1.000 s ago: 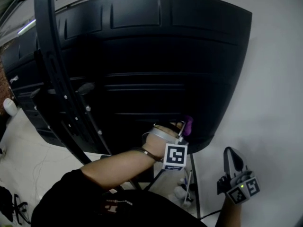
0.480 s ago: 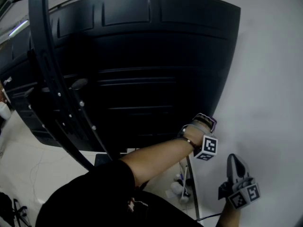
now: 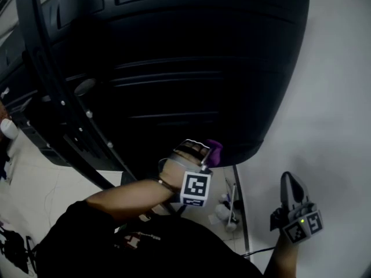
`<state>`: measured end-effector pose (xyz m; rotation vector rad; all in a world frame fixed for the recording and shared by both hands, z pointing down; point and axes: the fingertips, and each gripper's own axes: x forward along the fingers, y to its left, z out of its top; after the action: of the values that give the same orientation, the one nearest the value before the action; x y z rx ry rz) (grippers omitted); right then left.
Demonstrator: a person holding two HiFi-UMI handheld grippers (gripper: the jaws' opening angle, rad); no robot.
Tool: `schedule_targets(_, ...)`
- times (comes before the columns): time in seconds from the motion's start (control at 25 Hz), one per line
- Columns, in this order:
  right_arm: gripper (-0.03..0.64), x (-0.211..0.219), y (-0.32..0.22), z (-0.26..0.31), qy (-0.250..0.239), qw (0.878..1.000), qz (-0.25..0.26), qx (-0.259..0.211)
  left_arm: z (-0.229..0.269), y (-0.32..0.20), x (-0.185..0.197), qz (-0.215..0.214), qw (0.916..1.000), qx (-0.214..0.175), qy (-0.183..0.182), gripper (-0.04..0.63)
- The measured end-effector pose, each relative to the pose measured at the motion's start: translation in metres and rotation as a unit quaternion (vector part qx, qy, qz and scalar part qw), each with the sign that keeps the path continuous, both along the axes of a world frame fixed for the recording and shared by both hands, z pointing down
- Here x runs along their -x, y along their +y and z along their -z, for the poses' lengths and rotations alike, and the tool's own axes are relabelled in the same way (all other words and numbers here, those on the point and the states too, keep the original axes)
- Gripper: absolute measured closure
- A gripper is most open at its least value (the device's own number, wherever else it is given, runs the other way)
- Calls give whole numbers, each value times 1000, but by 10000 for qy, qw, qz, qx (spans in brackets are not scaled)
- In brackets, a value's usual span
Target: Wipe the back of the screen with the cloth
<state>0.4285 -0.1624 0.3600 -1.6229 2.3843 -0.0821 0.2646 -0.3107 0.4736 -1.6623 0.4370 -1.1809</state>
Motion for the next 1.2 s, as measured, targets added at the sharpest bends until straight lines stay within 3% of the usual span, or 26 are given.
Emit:
schedule_targets(0.12,611,8,-10,-3,-23,9998,171,45,-17,-6,61,660,9975,139,-221,436)
schedule_targets(0.2,611,16,-16,-5,-37,9995,293,69,-27,-9,81,911,9949,98,-428,436)
schedule_targets(0.32,611,28,-23,-5,-40,9990,442,71,-36,-12,79,997,9941,153,-391,436)
schedule_targets(0.52,611,37,-30,-7,-71,9985,528,115,-50,-16,62,1025,9909,685,-531,437)
schedule_targets(0.8,611,18,-20,-13,-126,9993,260,217,-54,-12,-4,616,9915,909,-703,436)
schedule_targets(1.2,611,-8,3,-30,-287,9989,-132,339,-67,-10,-142,49,9910,654,-1168,436)
